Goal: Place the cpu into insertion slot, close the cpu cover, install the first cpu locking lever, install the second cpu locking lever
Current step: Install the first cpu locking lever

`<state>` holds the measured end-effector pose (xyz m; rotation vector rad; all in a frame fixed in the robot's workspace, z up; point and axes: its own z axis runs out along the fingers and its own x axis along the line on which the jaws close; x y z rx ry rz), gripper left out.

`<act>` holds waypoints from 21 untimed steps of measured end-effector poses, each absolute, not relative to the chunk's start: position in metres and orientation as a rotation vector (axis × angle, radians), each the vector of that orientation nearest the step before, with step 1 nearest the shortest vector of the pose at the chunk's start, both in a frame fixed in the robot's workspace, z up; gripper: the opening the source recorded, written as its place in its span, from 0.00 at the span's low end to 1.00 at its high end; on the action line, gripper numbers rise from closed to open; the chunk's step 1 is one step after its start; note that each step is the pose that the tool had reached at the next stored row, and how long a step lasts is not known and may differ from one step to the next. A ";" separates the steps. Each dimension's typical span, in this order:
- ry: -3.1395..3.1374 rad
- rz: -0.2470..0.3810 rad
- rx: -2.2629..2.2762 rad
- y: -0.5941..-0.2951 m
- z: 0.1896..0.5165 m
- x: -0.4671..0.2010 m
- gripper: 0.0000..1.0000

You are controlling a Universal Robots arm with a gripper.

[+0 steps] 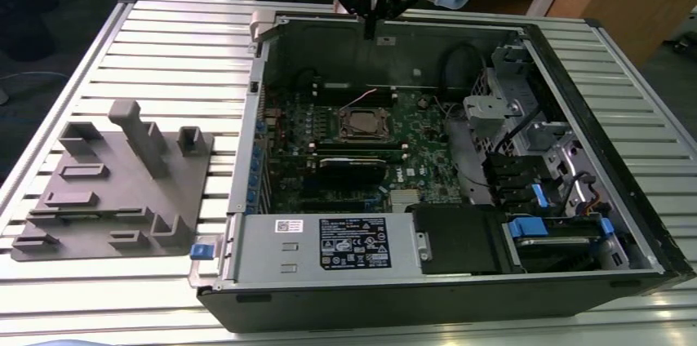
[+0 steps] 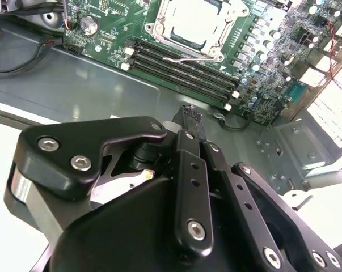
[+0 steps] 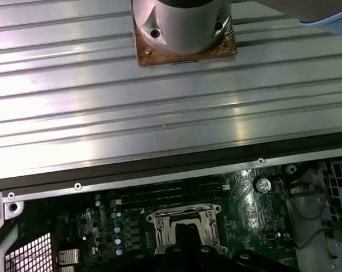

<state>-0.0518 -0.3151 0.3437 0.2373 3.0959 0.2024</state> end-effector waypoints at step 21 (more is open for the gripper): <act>3.096 0.203 0.237 -0.315 0.329 -0.052 0.11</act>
